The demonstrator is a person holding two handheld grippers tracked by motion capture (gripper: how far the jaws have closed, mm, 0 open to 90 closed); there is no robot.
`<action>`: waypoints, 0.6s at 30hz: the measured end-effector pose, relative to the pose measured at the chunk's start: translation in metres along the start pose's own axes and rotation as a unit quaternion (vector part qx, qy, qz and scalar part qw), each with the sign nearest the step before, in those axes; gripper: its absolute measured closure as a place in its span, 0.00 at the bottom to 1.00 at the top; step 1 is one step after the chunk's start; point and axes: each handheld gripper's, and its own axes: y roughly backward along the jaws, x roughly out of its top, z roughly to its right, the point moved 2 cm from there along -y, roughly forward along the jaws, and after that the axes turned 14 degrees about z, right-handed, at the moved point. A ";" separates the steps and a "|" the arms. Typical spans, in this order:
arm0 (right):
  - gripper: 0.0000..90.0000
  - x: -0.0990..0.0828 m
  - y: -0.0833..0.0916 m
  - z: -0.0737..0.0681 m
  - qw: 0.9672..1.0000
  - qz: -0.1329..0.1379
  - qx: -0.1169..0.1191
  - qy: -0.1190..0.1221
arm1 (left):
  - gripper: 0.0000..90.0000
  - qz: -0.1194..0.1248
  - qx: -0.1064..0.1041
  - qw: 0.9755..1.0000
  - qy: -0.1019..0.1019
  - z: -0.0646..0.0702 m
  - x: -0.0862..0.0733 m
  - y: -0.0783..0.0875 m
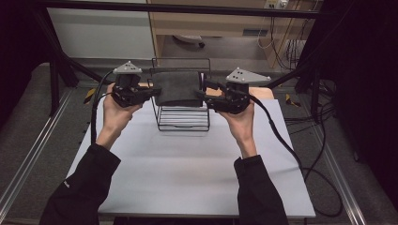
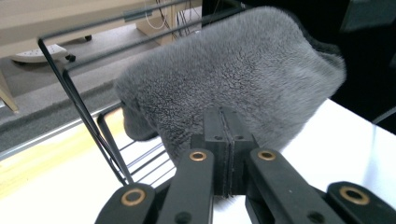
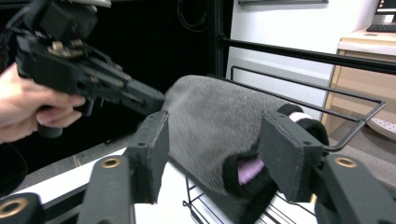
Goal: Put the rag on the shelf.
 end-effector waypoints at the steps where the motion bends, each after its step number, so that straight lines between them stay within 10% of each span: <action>1: 0.58 0.000 -0.001 -0.001 1.000 -0.004 0.000 0.002 | 1.00 -0.002 0.003 1.000 -0.004 0.001 -0.003 -0.001; 8: 0.93 -0.017 -0.013 0.003 0.998 -0.058 -0.021 -0.005 | 1.00 -0.002 0.005 1.000 -0.008 0.000 -0.017 -0.008; 18: 0.98 -0.049 -0.018 0.020 0.995 -0.078 -0.062 -0.015 | 1.00 0.004 0.019 1.000 -0.007 -0.002 -0.030 -0.018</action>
